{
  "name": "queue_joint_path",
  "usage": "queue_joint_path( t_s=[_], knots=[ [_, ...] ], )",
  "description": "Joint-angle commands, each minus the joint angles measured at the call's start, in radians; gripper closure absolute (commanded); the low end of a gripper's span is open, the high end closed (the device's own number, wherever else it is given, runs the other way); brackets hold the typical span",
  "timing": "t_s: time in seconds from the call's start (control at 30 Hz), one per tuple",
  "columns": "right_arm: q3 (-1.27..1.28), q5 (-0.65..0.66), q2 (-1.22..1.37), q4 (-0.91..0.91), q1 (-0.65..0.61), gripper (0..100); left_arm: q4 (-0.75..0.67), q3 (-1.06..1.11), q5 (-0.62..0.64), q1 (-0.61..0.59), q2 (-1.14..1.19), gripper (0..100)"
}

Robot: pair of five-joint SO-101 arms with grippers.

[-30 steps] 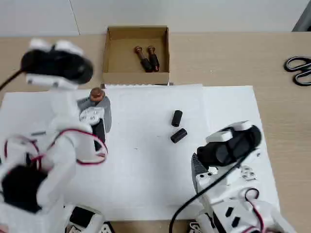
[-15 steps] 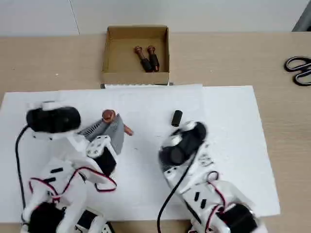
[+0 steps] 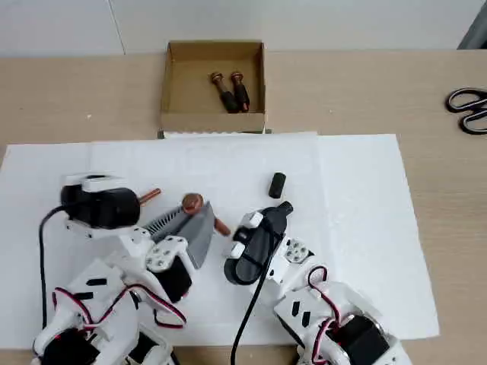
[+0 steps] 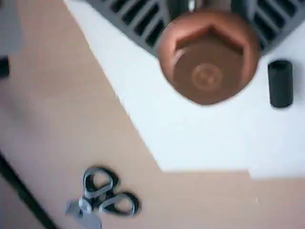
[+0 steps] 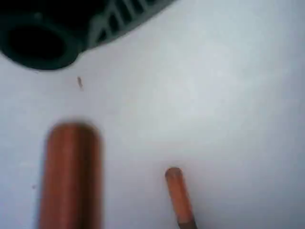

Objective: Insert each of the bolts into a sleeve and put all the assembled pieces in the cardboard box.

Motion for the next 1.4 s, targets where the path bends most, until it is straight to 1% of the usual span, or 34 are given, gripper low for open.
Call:
queue_joint_path(
  t_s=[0.0,0.27,0.47,0.83,0.9,1.07,1.37],
  knots=[
    [-0.011,0.023,-0.015,-0.074,-0.005,99.6,0.009,-0.010,0.005,0.031,-0.008,99],
    [-0.011,0.025,-0.007,-0.094,-0.008,99.6,0.003,-0.007,0.005,0.032,-0.008,99],
    [-0.009,0.021,-0.013,-0.088,-0.059,99.6,-0.020,-0.002,0.005,0.026,-0.008,99],
    [-0.014,0.021,-0.013,-0.088,-0.059,99.6,-0.037,0.051,0.000,0.025,-0.008,99],
    [-0.014,0.021,-0.013,-0.088,-0.059,99.6,-0.057,0.053,0.000,0.023,-0.008,99],
    [-0.014,0.020,-0.013,-0.088,-0.059,99.6,-0.115,0.053,-0.002,-0.052,-0.008,99],
    [-0.014,0.020,-0.013,-0.091,-0.059,99.6,-0.103,0.082,0.005,-0.040,-0.008,99]
  ],
)
